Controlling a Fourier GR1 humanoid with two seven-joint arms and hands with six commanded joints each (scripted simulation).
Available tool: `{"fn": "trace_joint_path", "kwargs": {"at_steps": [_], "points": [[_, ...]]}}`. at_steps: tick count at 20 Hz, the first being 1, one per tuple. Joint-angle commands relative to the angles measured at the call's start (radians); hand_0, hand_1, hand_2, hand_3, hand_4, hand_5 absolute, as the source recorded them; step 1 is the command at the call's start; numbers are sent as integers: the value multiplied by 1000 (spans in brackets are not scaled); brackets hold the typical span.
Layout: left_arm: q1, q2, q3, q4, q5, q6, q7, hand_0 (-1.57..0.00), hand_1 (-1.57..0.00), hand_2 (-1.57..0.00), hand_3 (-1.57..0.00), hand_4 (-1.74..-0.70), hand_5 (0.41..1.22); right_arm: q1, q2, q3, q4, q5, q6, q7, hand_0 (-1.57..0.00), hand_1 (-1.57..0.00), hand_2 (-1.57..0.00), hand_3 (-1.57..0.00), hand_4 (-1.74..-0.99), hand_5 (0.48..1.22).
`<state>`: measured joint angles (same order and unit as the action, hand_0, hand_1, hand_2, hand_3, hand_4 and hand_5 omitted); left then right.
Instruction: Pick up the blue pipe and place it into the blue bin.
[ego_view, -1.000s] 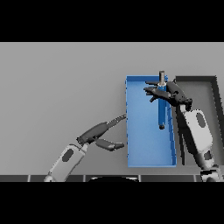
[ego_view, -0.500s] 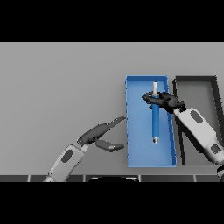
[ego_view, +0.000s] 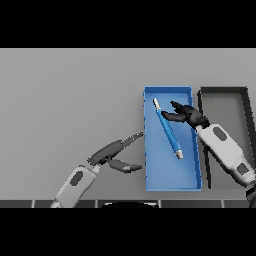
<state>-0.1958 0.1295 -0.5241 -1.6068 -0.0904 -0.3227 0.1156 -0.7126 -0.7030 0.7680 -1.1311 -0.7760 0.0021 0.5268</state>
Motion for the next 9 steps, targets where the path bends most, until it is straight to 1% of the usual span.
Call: {"fn": "trace_joint_path", "kwargs": {"at_steps": [1,4,7,9], "points": [[-8,1,5,7,5,-6,-7,1,1,1,1,-915,462,10,-9,-5,2,-5,13,-14,-23,-20,-19,-15,-1119,695],[2,-5,-4,2,2,-2,0,1,1,1,1,-922,466,13,-12,0,-5,-2,11,-10,-11,-10,-9,-7,-1132,675],[-20,-13,2,16,6,-4,11,1,1,1,1,-920,467,1,-3,-1,2,-3,13,-5,-9,-8,-7,-6,-1129,674],[-17,-5,7,10,13,-9,2,1,1,1,1,-920,468,1,5,-4,28,-6,36,-25,-9,-8,-7,-6,-1129,677]]}}
